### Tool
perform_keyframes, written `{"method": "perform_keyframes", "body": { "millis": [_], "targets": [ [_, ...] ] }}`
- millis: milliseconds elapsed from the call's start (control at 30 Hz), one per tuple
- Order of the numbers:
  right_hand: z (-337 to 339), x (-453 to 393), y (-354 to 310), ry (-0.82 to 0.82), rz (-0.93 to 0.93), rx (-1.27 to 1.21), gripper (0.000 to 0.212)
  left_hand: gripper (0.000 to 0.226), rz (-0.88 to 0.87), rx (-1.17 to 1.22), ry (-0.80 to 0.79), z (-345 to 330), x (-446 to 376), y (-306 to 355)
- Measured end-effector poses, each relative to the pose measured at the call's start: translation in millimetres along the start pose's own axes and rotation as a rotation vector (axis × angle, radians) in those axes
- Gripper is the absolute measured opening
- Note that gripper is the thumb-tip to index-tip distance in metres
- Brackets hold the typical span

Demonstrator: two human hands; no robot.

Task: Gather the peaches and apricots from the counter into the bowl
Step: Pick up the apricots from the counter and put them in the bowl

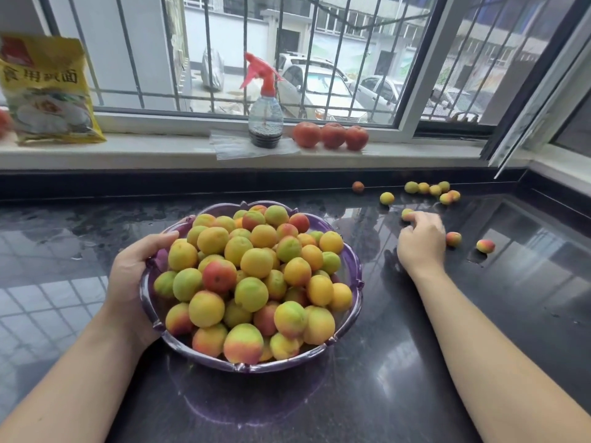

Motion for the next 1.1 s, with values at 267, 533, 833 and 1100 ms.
{"method": "perform_keyframes", "body": {
  "millis": [267, 533, 833, 1100],
  "targets": [
    [-47, -45, 23, -0.279, -0.031, 0.257, 0.050, 0.048, -0.021, 0.021, -0.022, -4, -2, 2],
    [-31, -45, 15, -0.106, 0.039, 0.271, 0.031, 0.047, -0.003, 0.019, -0.013, -2, -1, 1],
    [8, 29, -60, -0.204, 0.099, -0.512, 0.025, 0.050, 0.008, 0.024, -0.028, -2, 0, -1],
    [28, 107, -150, -0.577, 0.476, -0.677, 0.031, 0.049, 0.001, 0.027, -0.030, -1, -1, -1]
  ]
}}
Point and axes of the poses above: each hand's wrist, its own x-axis away from the middle knuckle, its own z-axis out of the back of the hand, y = z × x, the point moved 10 cm from there along -x, towards the middle knuckle, and after that the axes turned 9 degrees about z, right-handed, at the moved point
